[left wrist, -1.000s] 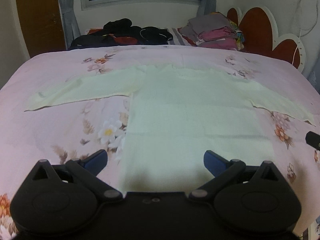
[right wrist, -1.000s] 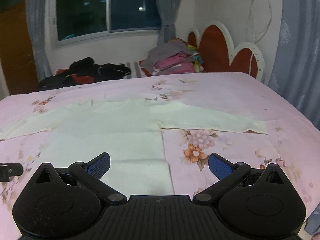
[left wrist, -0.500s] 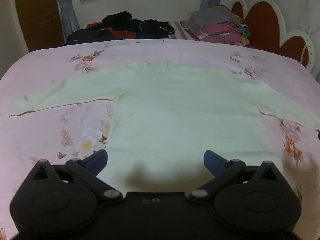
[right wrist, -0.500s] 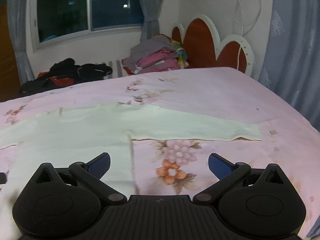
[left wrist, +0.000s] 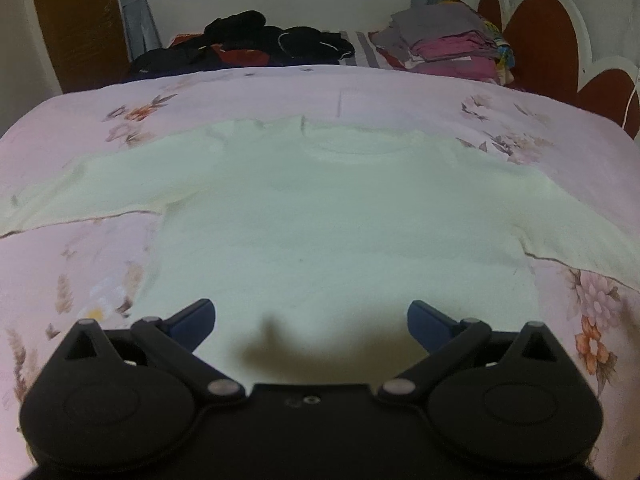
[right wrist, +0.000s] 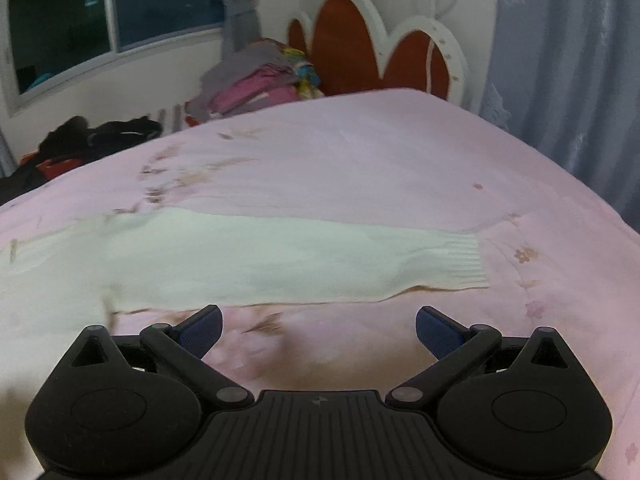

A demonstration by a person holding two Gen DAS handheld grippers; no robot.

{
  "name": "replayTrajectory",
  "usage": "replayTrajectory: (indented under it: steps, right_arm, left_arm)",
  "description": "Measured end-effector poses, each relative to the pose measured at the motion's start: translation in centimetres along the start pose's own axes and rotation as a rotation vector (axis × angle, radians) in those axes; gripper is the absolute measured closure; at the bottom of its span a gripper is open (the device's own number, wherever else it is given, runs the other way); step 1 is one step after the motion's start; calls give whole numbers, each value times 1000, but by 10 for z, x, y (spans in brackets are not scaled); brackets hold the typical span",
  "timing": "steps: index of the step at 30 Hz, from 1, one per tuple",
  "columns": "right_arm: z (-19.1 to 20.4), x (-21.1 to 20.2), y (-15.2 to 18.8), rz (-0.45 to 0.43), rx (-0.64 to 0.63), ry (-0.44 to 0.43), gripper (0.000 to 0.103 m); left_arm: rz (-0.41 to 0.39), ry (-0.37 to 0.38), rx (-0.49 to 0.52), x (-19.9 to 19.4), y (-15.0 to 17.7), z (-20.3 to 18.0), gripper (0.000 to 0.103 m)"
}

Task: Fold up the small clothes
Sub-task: 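Move the right gripper toward the sweater sleeve nearest it, then grasp the sleeve cuff with the right gripper and fold it across the body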

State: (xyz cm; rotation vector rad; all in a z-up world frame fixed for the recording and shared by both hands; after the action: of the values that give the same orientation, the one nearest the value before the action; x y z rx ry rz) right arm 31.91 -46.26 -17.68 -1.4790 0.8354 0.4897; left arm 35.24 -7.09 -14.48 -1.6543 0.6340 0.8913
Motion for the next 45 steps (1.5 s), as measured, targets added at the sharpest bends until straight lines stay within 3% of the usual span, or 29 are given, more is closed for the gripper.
replayTrajectory:
  steps: [5, 6, 7, 8, 17, 28, 32, 36, 41, 45]
  right_arm:
    - [-32, 26, -1, 32, 28, 35, 3]
    - [-37, 31, 0, 41, 32, 42, 11]
    - [-43, 37, 1, 60, 41, 43, 30]
    - [-49, 43, 3, 79, 60, 44, 33]
    - [-88, 72, 14, 143, 165, 80, 33]
    - [-107, 99, 1, 111, 182, 119, 33]
    - [-106, 97, -3, 69, 179, 99, 85]
    - [-107, 92, -9, 26, 184, 83, 98]
    - [-91, 71, -29, -55, 169, 38, 99]
    - [-47, 50, -58, -128, 110, -33, 99]
  left_arm:
    - [15, -9, 28, 13, 0, -19, 0]
    - [19, -9, 28, 15, 0, -21, 0]
    - [21, -10, 28, 16, 0, -22, 0]
    - [21, -15, 30, 17, 0, -23, 0]
    - [20, -47, 39, 27, -7, -21, 0]
    - [6, -84, 50, 31, -11, -14, 0]
    - [14, -71, 45, 33, -11, -10, 2]
    - [27, -34, 38, 33, -12, -7, 2]
    - [9, -19, 41, 29, -16, 1, 2]
    - [-7, 11, 16, 24, -24, 18, 2]
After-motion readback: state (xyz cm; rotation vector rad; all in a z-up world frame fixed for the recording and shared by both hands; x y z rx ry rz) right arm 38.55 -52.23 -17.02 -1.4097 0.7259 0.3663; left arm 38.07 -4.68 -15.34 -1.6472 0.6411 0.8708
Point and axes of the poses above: each gripper's, at about its wrist camera, not at the fingertips, and x roughly the way its jaws point, z to its left, y to its underside, the point moved 4 cm from there along x, roughly the way its jaws point, and after that the axes turned 15 degrees about -x, right-handed, at the moved point
